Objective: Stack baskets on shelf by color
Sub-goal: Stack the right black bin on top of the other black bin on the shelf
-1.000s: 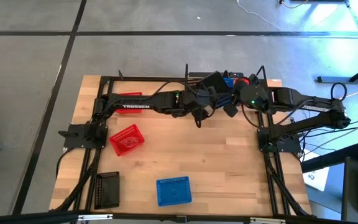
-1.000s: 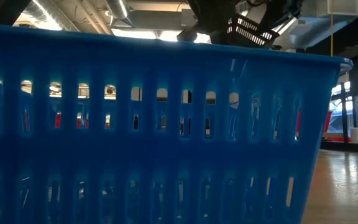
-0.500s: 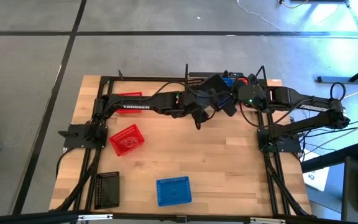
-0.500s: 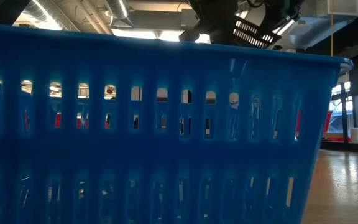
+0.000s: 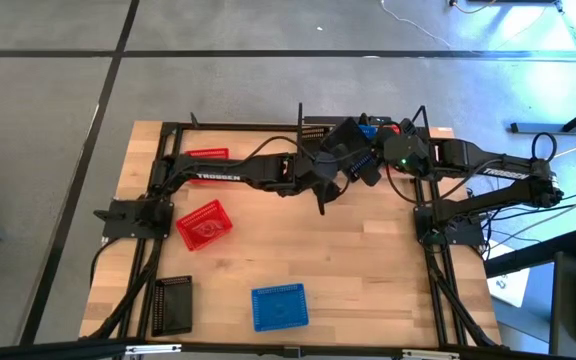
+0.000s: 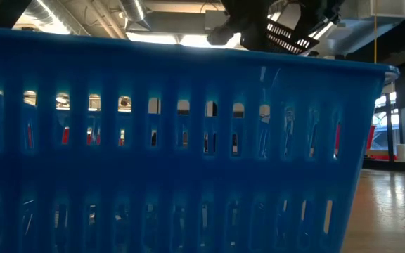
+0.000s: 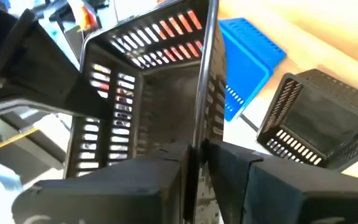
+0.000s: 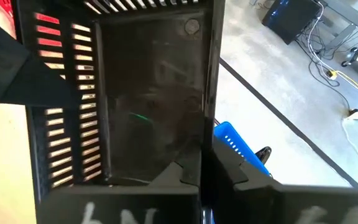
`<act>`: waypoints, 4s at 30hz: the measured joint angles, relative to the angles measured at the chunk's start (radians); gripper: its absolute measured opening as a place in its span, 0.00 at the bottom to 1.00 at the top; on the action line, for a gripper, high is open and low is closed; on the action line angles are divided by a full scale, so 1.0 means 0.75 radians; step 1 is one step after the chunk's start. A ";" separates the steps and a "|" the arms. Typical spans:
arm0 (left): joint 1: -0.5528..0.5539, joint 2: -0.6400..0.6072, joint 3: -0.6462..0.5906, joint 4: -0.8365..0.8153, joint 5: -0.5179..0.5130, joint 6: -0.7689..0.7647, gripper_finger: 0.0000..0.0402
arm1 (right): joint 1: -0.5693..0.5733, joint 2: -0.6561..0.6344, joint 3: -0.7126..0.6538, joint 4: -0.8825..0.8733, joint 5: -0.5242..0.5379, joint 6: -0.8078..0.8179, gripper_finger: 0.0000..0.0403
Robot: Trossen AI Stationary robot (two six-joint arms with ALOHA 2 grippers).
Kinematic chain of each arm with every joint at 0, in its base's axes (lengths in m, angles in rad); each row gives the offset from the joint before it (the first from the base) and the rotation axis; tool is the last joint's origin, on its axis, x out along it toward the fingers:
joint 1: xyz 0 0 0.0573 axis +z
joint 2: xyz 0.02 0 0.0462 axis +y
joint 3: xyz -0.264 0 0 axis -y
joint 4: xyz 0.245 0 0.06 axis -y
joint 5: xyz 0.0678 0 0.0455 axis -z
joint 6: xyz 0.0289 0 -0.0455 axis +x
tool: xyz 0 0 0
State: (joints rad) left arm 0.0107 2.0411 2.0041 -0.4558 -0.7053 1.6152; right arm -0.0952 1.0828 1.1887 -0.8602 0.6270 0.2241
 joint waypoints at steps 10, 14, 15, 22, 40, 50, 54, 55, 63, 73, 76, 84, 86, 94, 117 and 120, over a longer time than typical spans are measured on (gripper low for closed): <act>-0.063 0.000 0.000 -0.008 -0.043 -0.166 0.12 | 0.001 0.002 0.000 0.002 0.031 0.001 0.01; -0.076 0.000 0.001 -0.044 -0.041 -0.224 0.12 | 0.002 0.004 0.000 0.002 0.038 -0.001 0.01; -0.078 0.000 0.001 -0.050 -0.039 -0.250 0.12 | 0.002 0.005 0.000 0.002 0.045 -0.001 0.01; -0.090 -0.001 0.004 -0.152 0.090 -0.509 0.12 | 0.000 0.013 0.000 0.004 0.100 -0.001 0.00; -0.155 -0.130 0.002 -0.227 -0.084 -0.881 0.12 | -0.077 0.079 0.000 0.006 0.109 0.250 0.00; -0.216 -0.292 0.003 -0.247 -0.440 -1.031 0.12 | -0.261 0.102 0.000 0.127 -0.048 0.459 0.00; -0.235 -0.322 0.003 -0.246 -0.559 -1.034 0.12 | -0.357 0.158 0.000 0.127 -0.110 0.604 0.00; -0.240 -0.325 0.003 -0.250 -0.580 -1.034 0.12 | -0.378 0.178 0.000 0.125 -0.149 0.628 0.00; -0.278 -0.346 0.002 -0.305 -0.649 -1.033 0.12 | -0.544 0.376 0.000 0.182 -0.529 0.718 0.02; -0.292 -0.349 0.002 -0.364 -0.656 -1.034 0.12 | -0.578 0.557 0.000 0.290 -0.705 0.783 0.02; -0.292 -0.349 0.002 -0.365 -0.656 -1.035 0.12 | -0.578 0.592 0.000 0.284 -0.723 0.793 0.02; -0.292 -0.349 0.002 -0.366 -0.654 -1.034 0.12 | -0.578 0.634 0.000 0.336 -0.723 0.811 0.03; -0.292 -0.349 0.002 -0.366 -0.654 -1.034 0.12 | -0.581 0.634 0.000 0.340 -0.723 0.809 0.04; -0.292 -0.349 0.002 -0.366 -0.654 -1.035 0.12 | -0.591 0.634 0.000 0.335 -0.741 0.811 0.15; -0.292 -0.349 0.002 -0.369 -0.654 -1.097 0.12 | -0.591 0.624 0.000 0.350 -0.789 0.663 0.15; -0.292 -0.348 0.002 -0.369 -0.654 -1.097 0.12 | -0.591 0.624 0.000 0.368 -0.790 0.663 0.09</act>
State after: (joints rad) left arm -0.2081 1.7798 2.0056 -0.7326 -1.1961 0.7921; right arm -0.5385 1.5505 1.1886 -0.5843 0.0349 0.7214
